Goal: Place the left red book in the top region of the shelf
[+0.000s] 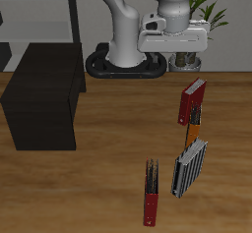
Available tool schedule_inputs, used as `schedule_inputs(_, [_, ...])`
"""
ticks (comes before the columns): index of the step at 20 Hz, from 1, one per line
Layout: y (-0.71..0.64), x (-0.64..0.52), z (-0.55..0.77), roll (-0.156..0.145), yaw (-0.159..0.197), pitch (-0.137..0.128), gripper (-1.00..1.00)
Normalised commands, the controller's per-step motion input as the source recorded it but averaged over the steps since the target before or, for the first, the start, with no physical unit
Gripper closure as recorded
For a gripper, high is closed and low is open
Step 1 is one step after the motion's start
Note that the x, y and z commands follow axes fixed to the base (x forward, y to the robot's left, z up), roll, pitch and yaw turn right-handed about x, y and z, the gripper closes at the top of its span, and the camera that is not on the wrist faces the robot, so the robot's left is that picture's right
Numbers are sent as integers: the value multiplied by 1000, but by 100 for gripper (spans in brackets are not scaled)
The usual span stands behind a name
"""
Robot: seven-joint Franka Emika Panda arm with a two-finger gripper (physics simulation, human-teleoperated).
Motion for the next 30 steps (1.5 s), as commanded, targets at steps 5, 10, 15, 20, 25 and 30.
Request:
schedule_inputs(5, [323,-49,-48,-8,-6,-19,-100])
schedule_inputs(10, [233,-103,-8,-9,-59,-34,-100])
schedule_inputs(15, [290,-60,-150,22,-46,14,-100])
schedule_inputs(20, [169,-72,-226,-9,-1,-21,-100])
schedule_inputs(25, [11,-14,-228,-12,-10,13,-100])
schedule_inputs(30, [17,8,-254,-25,10,-23,-100])
